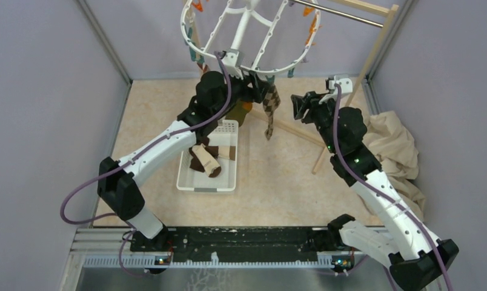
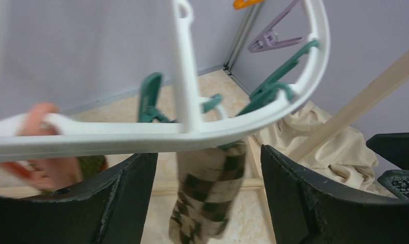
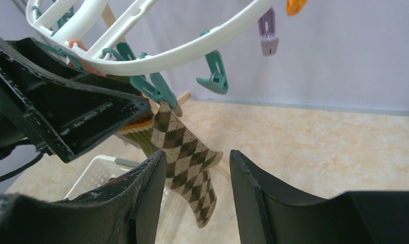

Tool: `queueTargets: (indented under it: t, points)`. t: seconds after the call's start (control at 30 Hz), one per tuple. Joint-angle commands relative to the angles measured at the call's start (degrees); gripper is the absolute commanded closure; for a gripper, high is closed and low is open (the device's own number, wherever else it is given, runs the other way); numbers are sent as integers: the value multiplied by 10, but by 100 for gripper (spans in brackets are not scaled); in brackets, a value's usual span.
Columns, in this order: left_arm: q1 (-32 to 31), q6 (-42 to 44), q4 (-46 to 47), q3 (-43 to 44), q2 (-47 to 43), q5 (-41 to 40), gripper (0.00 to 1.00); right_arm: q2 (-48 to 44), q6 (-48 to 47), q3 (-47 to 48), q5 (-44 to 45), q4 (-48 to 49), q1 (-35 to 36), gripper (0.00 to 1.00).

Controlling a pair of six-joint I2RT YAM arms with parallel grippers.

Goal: Clip the socks to the hanger
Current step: Rotate the hanger at the hanger.

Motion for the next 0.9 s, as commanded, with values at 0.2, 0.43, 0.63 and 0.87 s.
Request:
queueTargets:
  t: [0.2,0.43,0.63,0.87]
  points:
    - [46,-14,-4,-9,-27,-8,14,27,32,-14,-15,61,-40,51]
    - [70,-11,-17,-20,-41,-26,10,29,39,-22,-14,73,-44,51]
    - [85,-9,-37,-7,-37,-37,9,32,37,-20,-19,88,-50,51]
    - [90,-17,-40,-7,-45,-29,8,76,1,19,-89,99,-57,45]
